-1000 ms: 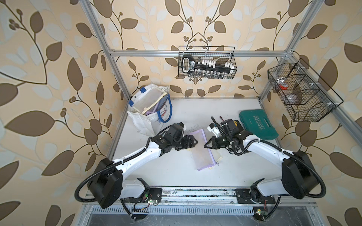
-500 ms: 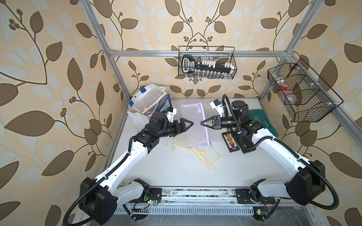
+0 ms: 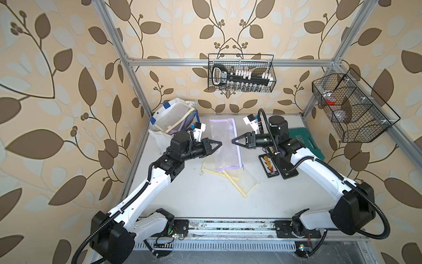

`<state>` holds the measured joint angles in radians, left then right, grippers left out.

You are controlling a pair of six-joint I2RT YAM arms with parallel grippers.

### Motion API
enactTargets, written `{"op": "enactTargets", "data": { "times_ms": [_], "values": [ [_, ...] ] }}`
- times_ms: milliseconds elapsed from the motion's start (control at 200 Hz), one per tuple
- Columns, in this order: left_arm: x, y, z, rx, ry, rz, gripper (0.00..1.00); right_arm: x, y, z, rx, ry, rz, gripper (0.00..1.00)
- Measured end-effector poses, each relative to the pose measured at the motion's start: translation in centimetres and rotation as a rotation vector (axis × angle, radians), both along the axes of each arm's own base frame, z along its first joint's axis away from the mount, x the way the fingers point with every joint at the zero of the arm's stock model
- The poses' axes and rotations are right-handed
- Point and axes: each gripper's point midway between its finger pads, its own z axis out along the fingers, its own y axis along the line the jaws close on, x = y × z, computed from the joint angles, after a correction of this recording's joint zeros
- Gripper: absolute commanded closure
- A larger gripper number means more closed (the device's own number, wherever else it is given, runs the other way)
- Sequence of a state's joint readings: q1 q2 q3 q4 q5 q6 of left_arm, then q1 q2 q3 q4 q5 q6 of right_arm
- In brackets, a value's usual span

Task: Put the pencil pouch into the canvas bag
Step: Pick up the pencil pouch, then place the pencil pouch in the canvas bag.

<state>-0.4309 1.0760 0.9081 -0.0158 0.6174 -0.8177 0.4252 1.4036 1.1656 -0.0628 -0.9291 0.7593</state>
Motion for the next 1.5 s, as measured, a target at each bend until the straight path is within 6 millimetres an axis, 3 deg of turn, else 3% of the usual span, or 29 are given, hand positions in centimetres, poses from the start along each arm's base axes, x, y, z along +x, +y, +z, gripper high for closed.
{"op": "enactTargets", "data": {
  "times_ms": [125, 205, 385, 475, 540, 640, 830, 965, 1185, 1405, 1500],
  "values": [
    [0.1, 1.5, 0.4, 0.132, -0.002, 0.041, 1.0, 0.2, -0.3, -0.5, -0.045, 0.012, -0.027, 0.01],
    [1.1, 3.7, 2.6, 0.247, -0.042, 0.116, 1.0, 0.6, -0.7, 0.1, -0.083, -0.017, -0.052, 0.01],
    [5.0, 9.7, 9.8, 0.578, -0.242, 0.34, 1.0, 1.5, -1.5, 0.6, -0.155, -0.066, -0.11, 0.01],
    [7.4, 12.4, 11.5, 0.785, -0.303, 0.438, 1.0, 1.5, -1.9, -0.3, -0.197, -0.056, -0.128, 0.0],
    [9.4, 14.0, 11.6, 0.938, -0.328, 0.482, 1.0, 1.5, -2.2, -0.9, -0.223, -0.047, -0.136, 0.0],
    [12.9, 16.1, 10.3, 1.178, -0.333, 0.525, 1.0, 1.5, -2.5, -1.5, -0.25, -0.044, -0.145, 0.0],
    [18.7, 19.8, 5.6, 1.633, -0.3, 0.508, 1.0, 1.3, -2.9, -1.6, -0.268, -0.046, -0.153, 0.01],
    [21.5, 21.1, 3.2, 1.806, -0.29, 0.48, 1.0, 1.5, -3.4, -1.4, -0.268, -0.048, -0.163, 0.01],
    [22.4, 22.0, -0.8, 1.86, -0.228, 0.421, 1.0, 2.3, -4.4, -1.3, -0.262, -0.049, -0.194, 0.0],
    [22.4, 20.8, -5.0, 1.755, -0.156, 0.358, 1.0, 2.7, -4.8, -1.0, -0.251, -0.049, -0.203, 0.01],
    [22.2, 20.1, -6.2, 1.675, -0.128, 0.337, 0.85, 2.7, -4.8, -1.0, -0.249, -0.047, -0.206, 0.0]
  ]
}}
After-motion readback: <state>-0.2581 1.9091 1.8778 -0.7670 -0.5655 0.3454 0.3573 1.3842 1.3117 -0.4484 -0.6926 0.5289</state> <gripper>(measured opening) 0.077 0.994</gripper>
